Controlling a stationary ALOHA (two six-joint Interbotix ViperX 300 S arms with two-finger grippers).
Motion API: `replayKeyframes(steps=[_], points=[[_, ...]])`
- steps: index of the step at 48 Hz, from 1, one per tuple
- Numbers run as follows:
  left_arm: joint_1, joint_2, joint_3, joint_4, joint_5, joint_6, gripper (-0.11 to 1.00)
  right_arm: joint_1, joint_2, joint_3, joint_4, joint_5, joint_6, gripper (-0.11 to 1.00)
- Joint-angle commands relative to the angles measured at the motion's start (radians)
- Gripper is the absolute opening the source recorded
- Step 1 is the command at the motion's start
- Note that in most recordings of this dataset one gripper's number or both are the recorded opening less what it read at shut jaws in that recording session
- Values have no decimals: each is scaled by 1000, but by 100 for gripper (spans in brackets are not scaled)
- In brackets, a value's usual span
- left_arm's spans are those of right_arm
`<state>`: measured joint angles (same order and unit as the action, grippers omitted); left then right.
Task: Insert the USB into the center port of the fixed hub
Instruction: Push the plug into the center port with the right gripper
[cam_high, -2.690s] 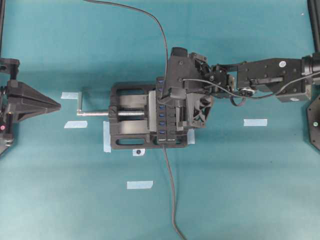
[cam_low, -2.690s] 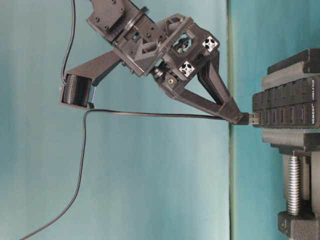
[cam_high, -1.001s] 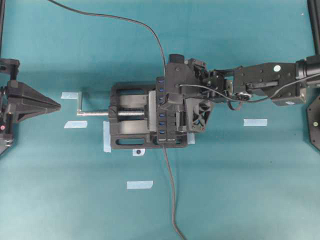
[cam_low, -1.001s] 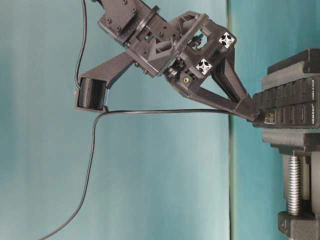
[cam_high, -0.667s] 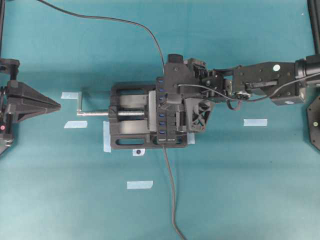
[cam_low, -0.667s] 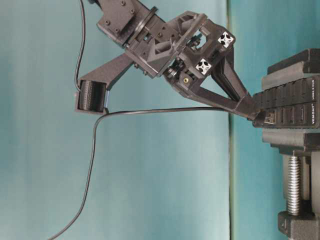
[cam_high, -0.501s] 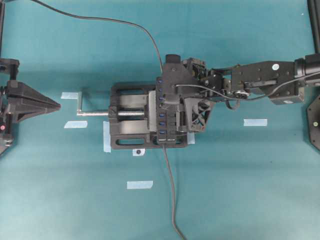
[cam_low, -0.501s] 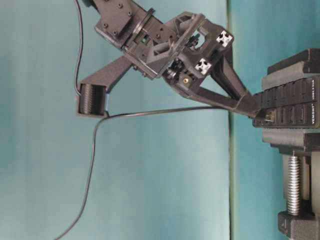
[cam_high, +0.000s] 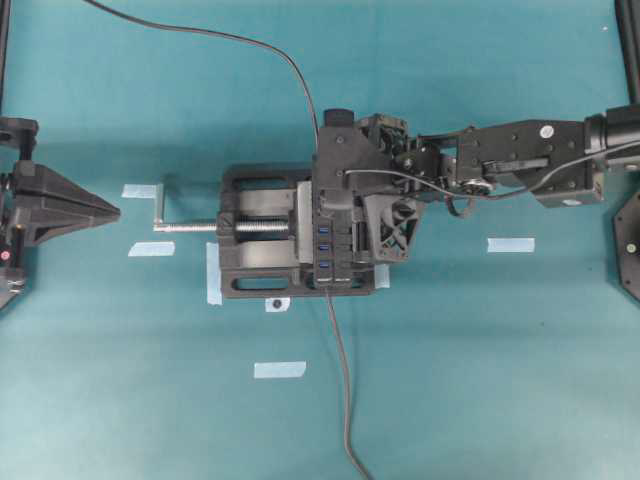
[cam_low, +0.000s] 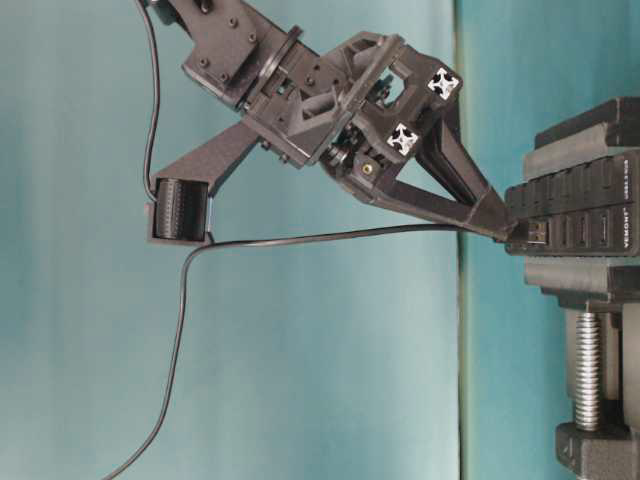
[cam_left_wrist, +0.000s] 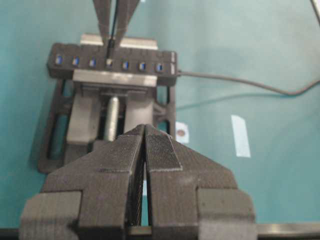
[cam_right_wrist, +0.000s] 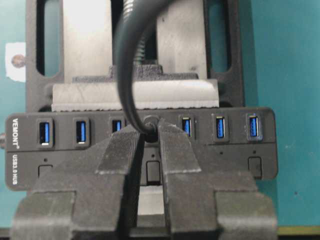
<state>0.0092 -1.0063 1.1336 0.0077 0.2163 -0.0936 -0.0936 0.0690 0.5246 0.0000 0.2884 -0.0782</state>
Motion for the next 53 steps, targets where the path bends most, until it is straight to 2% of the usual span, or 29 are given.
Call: replayKeyframes(steps=[1, 53], points=[[2, 0, -9, 0, -5, -2, 0, -2, -11, -17, 3, -5, -8, 10], [0, -6, -3, 2, -6, -3, 0, -8, 17, -17, 9, -12, -5, 11]])
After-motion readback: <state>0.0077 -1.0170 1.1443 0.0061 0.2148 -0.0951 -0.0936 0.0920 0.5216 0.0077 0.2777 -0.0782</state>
